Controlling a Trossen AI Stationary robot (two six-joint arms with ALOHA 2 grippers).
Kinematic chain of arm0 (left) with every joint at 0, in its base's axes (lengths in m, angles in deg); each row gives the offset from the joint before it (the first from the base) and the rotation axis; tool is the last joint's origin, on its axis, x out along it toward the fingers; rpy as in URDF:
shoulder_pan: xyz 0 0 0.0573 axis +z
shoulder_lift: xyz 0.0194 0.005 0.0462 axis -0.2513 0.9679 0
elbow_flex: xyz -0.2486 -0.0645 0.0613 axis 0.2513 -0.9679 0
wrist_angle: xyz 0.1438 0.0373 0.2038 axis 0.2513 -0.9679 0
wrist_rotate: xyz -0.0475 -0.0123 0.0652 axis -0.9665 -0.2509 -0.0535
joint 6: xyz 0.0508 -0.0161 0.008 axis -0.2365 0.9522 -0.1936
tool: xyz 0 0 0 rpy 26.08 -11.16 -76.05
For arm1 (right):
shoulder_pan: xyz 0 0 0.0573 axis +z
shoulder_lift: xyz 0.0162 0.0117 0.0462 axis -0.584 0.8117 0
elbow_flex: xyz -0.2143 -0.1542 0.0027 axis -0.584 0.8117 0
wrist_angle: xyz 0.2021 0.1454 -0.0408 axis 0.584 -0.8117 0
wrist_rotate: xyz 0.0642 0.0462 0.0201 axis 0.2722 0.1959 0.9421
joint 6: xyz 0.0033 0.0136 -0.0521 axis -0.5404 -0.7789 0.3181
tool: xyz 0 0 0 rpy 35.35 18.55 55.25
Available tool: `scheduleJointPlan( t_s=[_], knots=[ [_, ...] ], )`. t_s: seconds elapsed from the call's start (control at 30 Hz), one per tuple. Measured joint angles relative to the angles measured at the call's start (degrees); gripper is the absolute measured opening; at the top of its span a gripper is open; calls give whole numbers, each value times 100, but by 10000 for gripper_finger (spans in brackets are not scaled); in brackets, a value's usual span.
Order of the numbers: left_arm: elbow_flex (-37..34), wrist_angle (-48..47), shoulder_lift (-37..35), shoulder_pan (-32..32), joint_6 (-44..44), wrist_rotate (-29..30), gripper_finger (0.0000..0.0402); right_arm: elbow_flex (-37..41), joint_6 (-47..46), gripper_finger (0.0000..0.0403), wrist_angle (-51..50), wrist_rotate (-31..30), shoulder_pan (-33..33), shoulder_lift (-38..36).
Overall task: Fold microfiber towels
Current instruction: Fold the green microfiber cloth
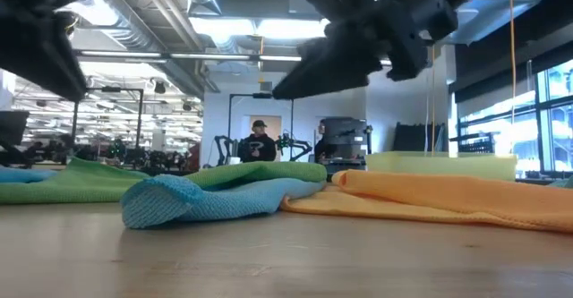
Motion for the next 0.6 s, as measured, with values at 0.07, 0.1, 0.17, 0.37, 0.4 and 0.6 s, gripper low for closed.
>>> scheduleJointPlan(
  t_s=[0.07, 0.1, 0.17, 0.37, 0.4, 0.6],
  knots=[
    [0, 3, -55, -153, 168, -96, 87, -412, -141, 178, -19, -358, 184, 307],
    [0, -11, -59, -241, 248, -131, 85, -678, -194, 183, -90, -461, 248, 492],
    [-1, 39, -62, -451, 317, -145, 83, -1225, -306, 189, -349, -487, 316, 865],
    [-45, 528, -45, -762, 190, -763, 86, -2837, -447, 191, -1253, -478, 383, 2060],
    [-46, 519, -31, -796, 249, -872, 86, -3078, -491, 191, -1316, -480, 377, 2219],
    [-46, 301, -35, -1144, 704, -994, 81, -4498, -735, 191, -1363, -279, 387, 3182]
  ],
)
